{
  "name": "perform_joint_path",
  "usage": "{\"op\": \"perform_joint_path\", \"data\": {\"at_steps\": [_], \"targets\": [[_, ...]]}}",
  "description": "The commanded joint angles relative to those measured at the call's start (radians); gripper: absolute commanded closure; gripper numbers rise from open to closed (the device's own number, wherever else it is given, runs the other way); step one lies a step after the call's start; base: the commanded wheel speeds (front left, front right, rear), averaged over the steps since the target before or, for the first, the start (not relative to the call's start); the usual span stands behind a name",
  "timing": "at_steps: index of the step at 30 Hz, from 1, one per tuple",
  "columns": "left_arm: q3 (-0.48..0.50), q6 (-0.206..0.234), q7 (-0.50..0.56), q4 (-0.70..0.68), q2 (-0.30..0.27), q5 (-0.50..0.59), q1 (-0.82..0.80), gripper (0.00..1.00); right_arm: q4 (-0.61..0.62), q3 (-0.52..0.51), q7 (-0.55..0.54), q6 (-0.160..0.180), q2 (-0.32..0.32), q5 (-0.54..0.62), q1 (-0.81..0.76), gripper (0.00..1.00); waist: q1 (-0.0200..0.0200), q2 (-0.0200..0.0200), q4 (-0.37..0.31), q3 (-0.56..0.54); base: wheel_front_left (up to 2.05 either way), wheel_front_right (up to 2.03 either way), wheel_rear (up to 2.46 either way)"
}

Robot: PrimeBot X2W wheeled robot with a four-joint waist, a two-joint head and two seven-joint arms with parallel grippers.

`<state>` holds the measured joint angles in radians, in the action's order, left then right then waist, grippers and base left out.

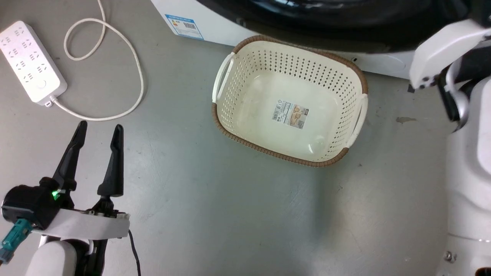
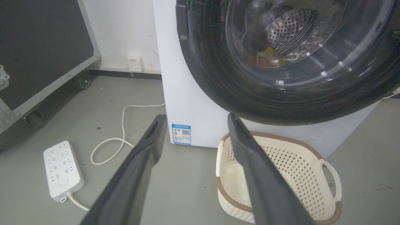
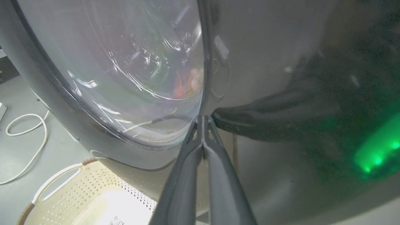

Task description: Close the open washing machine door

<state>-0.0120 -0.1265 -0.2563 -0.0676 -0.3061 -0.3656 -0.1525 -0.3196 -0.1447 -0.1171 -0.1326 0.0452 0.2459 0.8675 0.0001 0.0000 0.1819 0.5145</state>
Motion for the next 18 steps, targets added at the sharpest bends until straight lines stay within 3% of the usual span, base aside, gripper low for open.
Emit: {"op": "perform_joint_path", "data": {"at_steps": [1, 6, 18], "targets": [[-0.003, -0.004, -0.005, -0.005, -0.005, -0.007, -0.018, 0.0, -0.008, -0.03, 0.006, 0.002, 0.005, 0.014, 0.036, 1.0, -0.0001, 0.0, 0.004, 0.006, 0.0, 0.0, 0.0], [-0.006, -0.004, -0.005, -0.005, -0.007, -0.011, -0.024, 0.0, -0.022, -0.097, 0.02, 0.002, 0.005, 0.019, 0.074, 1.0, -0.0001, 0.0, 0.009, 0.013, 0.0, 0.0, 0.0], [0.004, -0.004, -0.005, 0.007, 0.005, -0.003, -0.011, 0.0, -0.08, -0.13, 0.068, 0.002, 0.005, 0.018, 0.054, 1.0, -0.0001, 0.0, -0.015, -0.05, 0.0, 0.0, 0.0]]}}
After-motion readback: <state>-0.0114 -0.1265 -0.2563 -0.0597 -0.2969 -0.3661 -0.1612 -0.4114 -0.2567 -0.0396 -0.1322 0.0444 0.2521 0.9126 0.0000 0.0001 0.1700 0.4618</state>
